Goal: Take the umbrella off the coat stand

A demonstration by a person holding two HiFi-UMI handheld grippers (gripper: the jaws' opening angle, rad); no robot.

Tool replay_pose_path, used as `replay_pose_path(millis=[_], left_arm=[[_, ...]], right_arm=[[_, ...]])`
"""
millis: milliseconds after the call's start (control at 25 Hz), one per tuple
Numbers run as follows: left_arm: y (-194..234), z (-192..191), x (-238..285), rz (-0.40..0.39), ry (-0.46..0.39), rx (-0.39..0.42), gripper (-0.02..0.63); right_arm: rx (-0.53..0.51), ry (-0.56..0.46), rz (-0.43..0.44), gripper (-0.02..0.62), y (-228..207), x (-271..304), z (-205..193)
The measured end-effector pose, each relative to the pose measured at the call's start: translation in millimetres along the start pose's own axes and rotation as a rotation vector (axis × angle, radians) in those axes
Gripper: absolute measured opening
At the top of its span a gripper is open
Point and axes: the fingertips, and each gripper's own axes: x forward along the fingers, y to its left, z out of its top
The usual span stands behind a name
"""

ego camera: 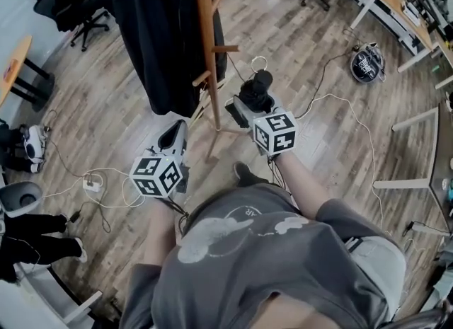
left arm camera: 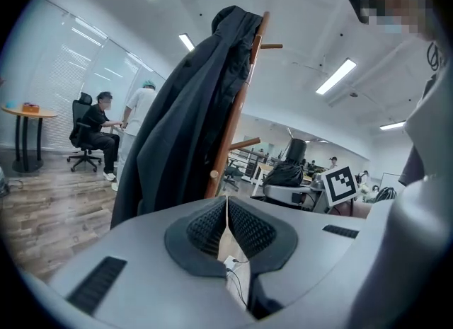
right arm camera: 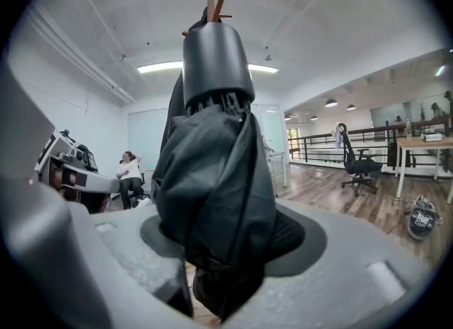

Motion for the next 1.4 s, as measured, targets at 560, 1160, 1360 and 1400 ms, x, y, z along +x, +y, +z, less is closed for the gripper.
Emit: replay_pose_path(millis=[560,1160,1360,1400], left_arm=[[-85,-26,-16,-0.34,0.052,0.096,0.006],[-136,-53,-43,-0.352,0.072,0.102,0.006],[-188,-82,-64,-0.323,0.085,0.108,0.006],[-200,-85,-70,-0.317,0.082,0.111,0.006]], right_arm=[[0.083,-0.044,-0.193,0.265,43,-124,-12],[0.161,-0.018,-0.239,0.265,54,-204,-50],[0.193,-0.013,-0.191,0.265,61,-253,-78],[0.195,-0.008,-0.177,0.264,63,-265,-81]])
